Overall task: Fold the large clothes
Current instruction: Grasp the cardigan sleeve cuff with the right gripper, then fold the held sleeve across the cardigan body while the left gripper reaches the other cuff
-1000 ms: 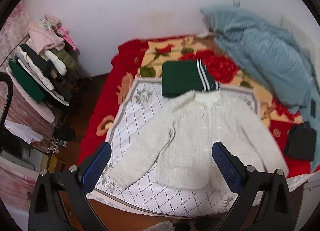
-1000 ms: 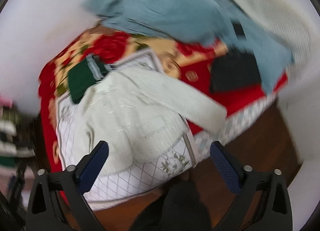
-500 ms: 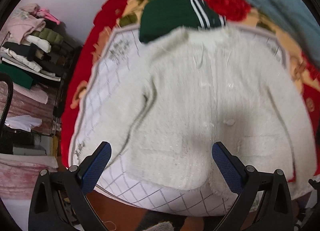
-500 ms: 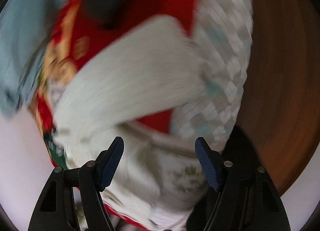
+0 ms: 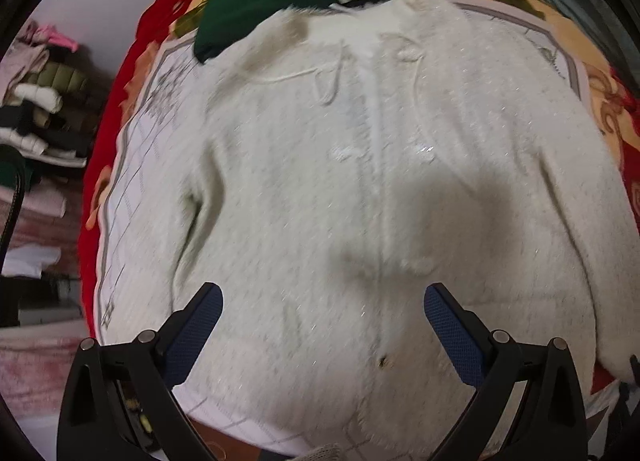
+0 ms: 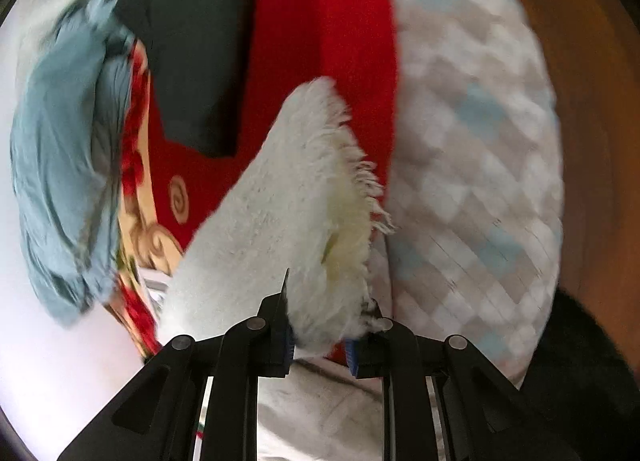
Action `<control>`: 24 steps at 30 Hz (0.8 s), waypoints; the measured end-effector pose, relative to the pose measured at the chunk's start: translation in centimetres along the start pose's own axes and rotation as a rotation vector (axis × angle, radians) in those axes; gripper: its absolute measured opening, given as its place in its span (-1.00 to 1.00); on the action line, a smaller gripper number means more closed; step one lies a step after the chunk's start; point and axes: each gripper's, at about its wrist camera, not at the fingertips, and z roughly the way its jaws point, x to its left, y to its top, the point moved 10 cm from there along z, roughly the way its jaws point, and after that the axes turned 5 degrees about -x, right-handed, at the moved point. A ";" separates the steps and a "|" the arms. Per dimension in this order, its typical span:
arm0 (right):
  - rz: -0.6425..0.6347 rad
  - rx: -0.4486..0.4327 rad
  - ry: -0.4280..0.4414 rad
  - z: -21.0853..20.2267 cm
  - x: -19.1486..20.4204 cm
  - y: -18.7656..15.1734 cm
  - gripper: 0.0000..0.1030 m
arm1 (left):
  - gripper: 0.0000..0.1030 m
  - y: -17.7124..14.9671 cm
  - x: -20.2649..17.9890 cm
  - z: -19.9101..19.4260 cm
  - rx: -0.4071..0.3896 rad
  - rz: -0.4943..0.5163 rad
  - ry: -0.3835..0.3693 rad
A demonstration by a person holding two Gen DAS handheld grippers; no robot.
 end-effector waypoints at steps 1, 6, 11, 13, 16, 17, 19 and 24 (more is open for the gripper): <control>-0.013 0.010 -0.023 1.7 -0.4 0.1 -0.26 | 1.00 0.3 -0.3 0.4 -0.005 0.006 -0.002; -0.007 -0.033 -0.071 3.1 -0.2 0.9 -0.64 | 1.00 0.9 -0.1 1.7 -0.003 -0.010 -0.012; -0.098 -0.144 -0.060 -2.1 3.4 -0.2 -0.78 | 1.00 1.4 0.8 0.8 -0.034 -0.003 -0.029; -0.173 -0.186 -0.059 -3.7 5.8 -0.9 -0.79 | 1.00 1.5 1.1 0.3 -0.049 0.006 -0.041; -0.300 -0.224 -0.018 -5.7 10.3 -2.1 -0.79 | 1.00 1.6 2.2 -0.1 -0.063 -0.013 -0.053; -0.370 -0.229 0.009 -6.0 13.1 -3.3 -0.79 | 1.00 1.6 2.6 0.0 -0.064 -0.023 -0.052; -0.497 -0.238 0.043 -6.5 17.8 -5.8 -0.79 | 1.00 1.3 4.1 0.3 -0.058 -0.062 -0.051; -0.831 -0.195 0.123 -5.8 27.9 -15.9 -0.79 | 1.00 -0.1 9.7 2.5 -0.023 -0.192 -0.017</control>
